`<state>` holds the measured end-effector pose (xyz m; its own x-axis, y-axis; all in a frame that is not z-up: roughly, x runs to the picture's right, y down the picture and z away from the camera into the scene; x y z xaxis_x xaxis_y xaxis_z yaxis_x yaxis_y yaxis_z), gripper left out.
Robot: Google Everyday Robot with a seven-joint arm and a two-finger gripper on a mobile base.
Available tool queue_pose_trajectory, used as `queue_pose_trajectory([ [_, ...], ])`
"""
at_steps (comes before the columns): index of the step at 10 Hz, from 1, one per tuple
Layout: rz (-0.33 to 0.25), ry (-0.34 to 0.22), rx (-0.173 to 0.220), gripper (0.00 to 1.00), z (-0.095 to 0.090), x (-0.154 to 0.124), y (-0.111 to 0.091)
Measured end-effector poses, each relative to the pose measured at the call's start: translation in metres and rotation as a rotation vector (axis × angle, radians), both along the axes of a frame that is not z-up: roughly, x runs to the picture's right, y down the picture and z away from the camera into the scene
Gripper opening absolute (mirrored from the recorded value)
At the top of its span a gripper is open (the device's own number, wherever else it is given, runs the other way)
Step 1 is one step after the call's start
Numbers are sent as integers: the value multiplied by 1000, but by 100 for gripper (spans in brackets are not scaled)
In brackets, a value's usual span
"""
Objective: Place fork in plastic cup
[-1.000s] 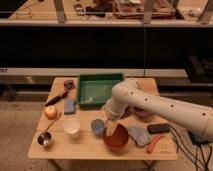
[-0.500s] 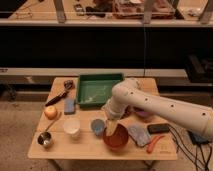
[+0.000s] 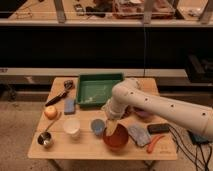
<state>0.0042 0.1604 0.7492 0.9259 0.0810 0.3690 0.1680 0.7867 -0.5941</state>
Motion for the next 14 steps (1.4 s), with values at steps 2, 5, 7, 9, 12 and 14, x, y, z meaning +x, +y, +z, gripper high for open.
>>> queue_pose_trajectory([
  [2, 0, 0, 0, 80, 0, 0, 0],
  [5, -26, -5, 17, 80, 1, -2, -4],
  [7, -68, -47, 55, 80, 5, -17, -19],
  [9, -134, -127, 103, 80, 18, -63, -50],
  [12, -182, -191, 143, 80, 29, -101, -72],
  [14, -181, -187, 140, 80, 31, -98, -71],
])
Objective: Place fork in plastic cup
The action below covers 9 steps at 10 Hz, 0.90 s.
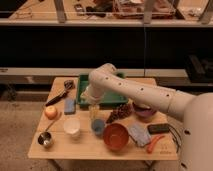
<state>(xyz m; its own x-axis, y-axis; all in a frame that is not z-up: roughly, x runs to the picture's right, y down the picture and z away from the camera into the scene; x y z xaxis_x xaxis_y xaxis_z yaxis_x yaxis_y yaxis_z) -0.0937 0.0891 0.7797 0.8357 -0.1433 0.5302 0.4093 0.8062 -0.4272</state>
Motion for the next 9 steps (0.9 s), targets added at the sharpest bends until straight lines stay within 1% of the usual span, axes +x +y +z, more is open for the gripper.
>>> queue_pose_trajectory([
  [2, -10, -1, 4, 80, -1, -4, -1],
  [3, -29, -7, 11, 80, 1, -5, -3],
  [4, -62, -30, 25, 80, 4, -13, -7],
  [5, -111, -72, 47, 80, 7, -30, -11],
  [7, -169, -146, 89, 80, 12, -42, -16],
  [8, -204, -214, 131, 80, 14, -50, -19],
  [9, -227, -253, 162, 80, 15, -53, -19],
])
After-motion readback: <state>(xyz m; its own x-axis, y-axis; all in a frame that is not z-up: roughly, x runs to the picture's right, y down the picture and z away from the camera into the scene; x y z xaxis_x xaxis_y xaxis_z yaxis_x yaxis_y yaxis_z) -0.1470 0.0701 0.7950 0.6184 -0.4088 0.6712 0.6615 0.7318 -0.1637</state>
